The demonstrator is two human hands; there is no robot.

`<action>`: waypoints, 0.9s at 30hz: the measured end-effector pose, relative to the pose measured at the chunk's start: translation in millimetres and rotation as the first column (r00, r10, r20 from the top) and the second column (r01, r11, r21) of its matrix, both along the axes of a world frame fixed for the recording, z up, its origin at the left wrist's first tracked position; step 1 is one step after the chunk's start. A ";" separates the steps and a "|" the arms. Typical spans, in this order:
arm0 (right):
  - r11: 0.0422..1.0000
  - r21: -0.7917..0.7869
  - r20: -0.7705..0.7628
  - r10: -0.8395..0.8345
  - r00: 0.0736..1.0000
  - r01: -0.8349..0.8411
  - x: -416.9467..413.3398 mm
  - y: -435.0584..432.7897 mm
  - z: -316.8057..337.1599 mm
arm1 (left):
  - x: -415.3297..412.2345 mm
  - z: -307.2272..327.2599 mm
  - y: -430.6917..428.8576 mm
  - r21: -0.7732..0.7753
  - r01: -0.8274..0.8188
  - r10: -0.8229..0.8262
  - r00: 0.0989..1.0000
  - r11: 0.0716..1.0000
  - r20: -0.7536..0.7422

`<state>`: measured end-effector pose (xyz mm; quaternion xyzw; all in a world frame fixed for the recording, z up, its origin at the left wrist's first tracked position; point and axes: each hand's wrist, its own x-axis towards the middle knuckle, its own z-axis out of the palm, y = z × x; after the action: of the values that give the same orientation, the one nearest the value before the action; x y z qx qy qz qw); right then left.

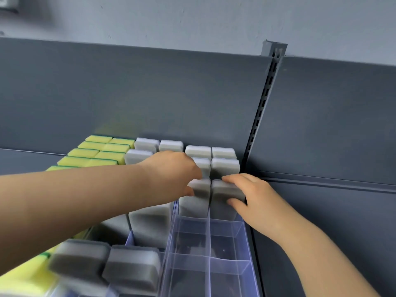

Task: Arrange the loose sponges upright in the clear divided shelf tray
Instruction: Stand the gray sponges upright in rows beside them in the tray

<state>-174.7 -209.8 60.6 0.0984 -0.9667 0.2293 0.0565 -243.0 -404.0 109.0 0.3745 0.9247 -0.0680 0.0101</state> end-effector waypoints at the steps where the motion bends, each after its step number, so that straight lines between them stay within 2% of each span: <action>1: 1.000 -0.001 -0.005 0.007 1.000 -0.007 0.0 0.6 -0.5 | -0.1 -0.2 -0.3 0.004 0.000 0.000 1.000 1.000 -0.002; 12: 0.999 0.017 -0.061 0.052 0.997 -0.051 3.1 7.4 3.7 | 10.2 0.6 2.1 0.072 -0.013 0.016 0.999 0.997 -0.039; 18: 0.995 0.062 -0.124 0.084 0.989 -0.077 7.1 8.3 16.7 | 23.9 13.6 6.8 0.110 0.022 -0.004 0.988 0.994 -0.155; 27: 0.997 0.076 -0.257 -0.004 0.966 0.024 60.4 -19.5 43.8 | 76.5 37.2 -8.5 0.210 0.195 -0.134 0.953 0.958 -0.272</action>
<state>-114.3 -229.2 104.4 0.1225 -0.9602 0.1760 0.1789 -166.4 -412.5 146.2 0.4373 0.8851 -0.0064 -0.1589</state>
